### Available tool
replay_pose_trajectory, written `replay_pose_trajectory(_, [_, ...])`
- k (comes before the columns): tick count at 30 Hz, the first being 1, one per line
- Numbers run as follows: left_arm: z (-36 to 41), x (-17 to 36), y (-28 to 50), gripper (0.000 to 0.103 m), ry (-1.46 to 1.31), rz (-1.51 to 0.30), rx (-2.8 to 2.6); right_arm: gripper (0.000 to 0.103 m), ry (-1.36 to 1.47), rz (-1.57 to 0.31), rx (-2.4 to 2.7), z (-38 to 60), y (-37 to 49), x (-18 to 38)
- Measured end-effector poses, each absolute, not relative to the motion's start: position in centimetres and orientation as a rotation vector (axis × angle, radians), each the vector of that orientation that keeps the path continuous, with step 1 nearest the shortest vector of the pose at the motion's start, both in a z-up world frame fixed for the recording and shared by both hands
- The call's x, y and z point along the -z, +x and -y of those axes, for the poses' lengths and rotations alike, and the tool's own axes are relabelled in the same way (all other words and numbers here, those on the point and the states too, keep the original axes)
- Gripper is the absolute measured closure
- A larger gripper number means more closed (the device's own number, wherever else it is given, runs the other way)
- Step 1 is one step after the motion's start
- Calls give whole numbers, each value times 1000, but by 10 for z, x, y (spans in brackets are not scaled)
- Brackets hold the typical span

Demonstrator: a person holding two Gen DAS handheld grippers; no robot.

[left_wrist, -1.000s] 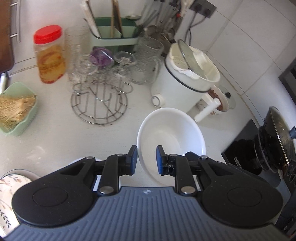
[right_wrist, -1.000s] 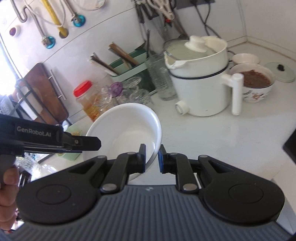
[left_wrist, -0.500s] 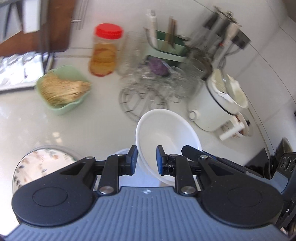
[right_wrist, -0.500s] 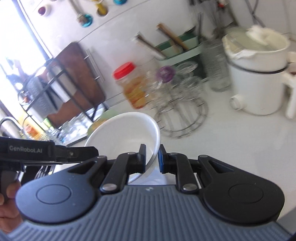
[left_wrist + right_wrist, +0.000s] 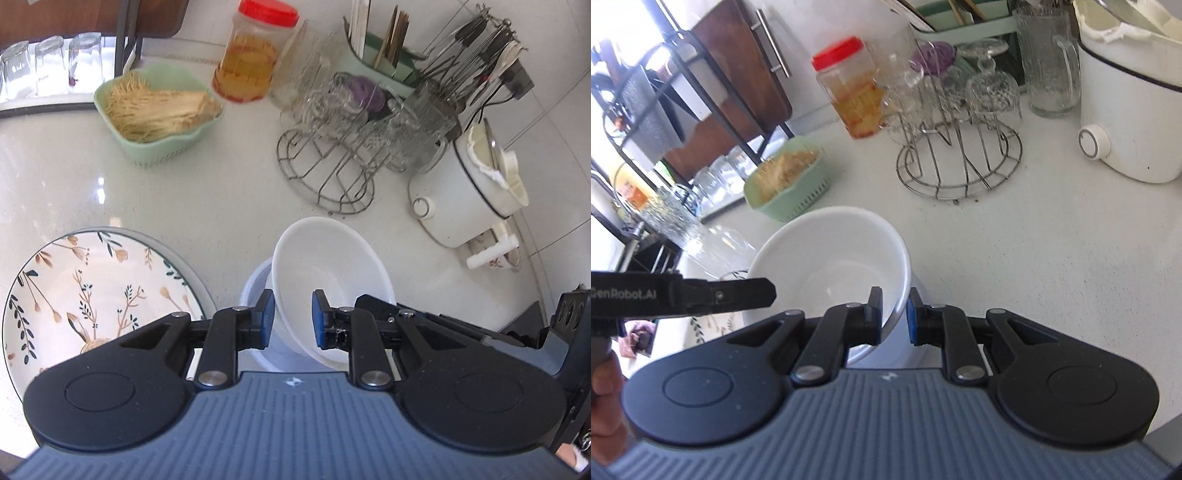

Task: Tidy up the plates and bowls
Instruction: 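Lift the white bowl with the left gripper and carry it toward the floral plates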

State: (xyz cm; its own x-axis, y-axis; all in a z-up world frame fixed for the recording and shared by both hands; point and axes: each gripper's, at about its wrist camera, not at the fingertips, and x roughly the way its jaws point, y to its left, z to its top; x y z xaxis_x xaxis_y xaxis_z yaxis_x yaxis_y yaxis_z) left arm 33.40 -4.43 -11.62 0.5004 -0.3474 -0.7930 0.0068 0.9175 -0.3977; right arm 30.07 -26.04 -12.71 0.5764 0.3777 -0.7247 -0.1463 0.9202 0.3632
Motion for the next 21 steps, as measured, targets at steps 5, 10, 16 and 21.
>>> replay_pose_trajectory(5, [38,122,335,79,-369,-1045,222,85,261,-921,-318,255,305,132])
replay_pose_trajectory(10, [26,122,344,74,-335,-1066,213,56,304,-878,-315,265,305,126])
replay_pose_trajectory(16, [26,127,360,74,-312,-1070,246,56,398,-903,-257,282,317,139])
replay_pose_trajectory(21, [36,137,368,74,-288,-1097,302,59,504,-1003,-240,280,323,166])
